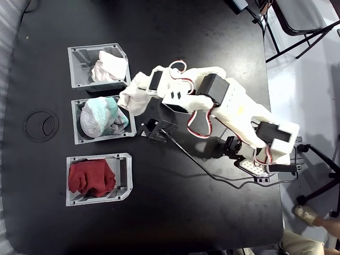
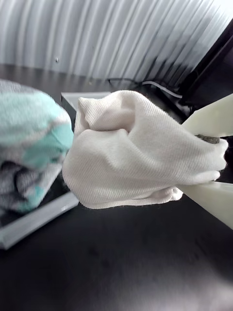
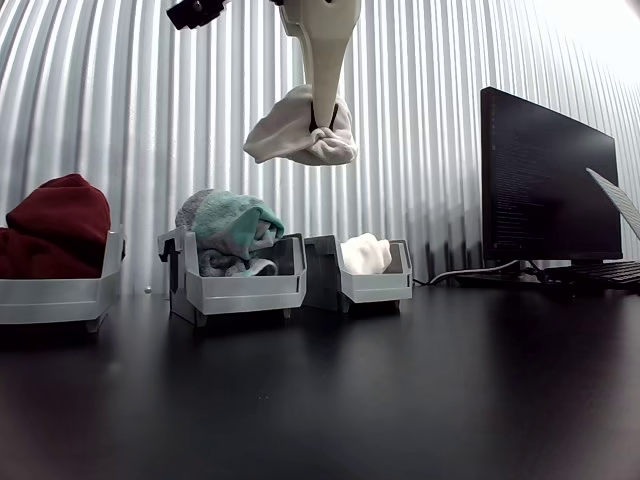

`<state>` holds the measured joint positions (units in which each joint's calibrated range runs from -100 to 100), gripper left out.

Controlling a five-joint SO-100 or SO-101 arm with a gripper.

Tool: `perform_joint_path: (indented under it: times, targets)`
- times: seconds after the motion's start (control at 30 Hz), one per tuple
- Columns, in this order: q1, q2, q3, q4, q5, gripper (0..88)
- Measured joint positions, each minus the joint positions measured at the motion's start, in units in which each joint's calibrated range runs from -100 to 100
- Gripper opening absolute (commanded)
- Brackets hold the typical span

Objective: Put the sock in the container

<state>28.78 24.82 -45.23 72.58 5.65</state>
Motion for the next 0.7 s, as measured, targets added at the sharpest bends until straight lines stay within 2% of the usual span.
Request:
perform_joint_path:
  times: [0.23, 0.47, 0.7]
  targets:
    - [0.11, 3.6, -8.38, 0.0, 0.89, 1.4]
    - [1.38, 3.6, -9.37, 0.0, 9.41, 1.4]
    - [3.7, 4.27, -9.37, -0.76, 6.06, 1.4]
